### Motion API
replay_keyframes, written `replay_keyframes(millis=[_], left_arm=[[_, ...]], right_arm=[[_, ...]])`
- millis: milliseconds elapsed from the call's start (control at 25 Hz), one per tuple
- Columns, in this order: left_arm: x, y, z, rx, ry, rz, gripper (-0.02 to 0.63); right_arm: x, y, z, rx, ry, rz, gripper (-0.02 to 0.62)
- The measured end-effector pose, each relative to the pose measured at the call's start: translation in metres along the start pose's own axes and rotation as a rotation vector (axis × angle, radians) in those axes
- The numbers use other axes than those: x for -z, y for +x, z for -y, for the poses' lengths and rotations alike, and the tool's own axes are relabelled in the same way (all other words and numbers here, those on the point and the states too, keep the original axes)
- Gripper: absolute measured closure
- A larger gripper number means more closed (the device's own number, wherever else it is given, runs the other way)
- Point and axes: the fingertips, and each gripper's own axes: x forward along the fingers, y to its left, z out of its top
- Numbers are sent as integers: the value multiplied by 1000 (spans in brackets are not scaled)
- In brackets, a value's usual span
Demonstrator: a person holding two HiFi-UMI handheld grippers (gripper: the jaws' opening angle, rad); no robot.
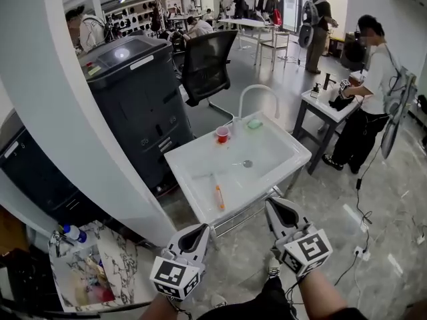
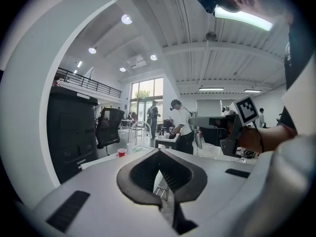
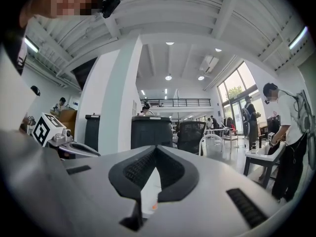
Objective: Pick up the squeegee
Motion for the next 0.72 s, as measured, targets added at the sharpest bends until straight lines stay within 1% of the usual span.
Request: replay_keyframes(millis=[280, 480, 720], left_arm=[[-12, 74, -7, -110, -26, -1, 589], [-21, 130, -6, -172, -47, -4, 589], [-35, 184, -2, -262, -52, 2, 589]], right_arm=[[10, 44, 72, -111, -26, -56, 578], [4, 75, 126, -184, -33, -53, 578], [0, 102, 186, -259, -28, -48, 578]])
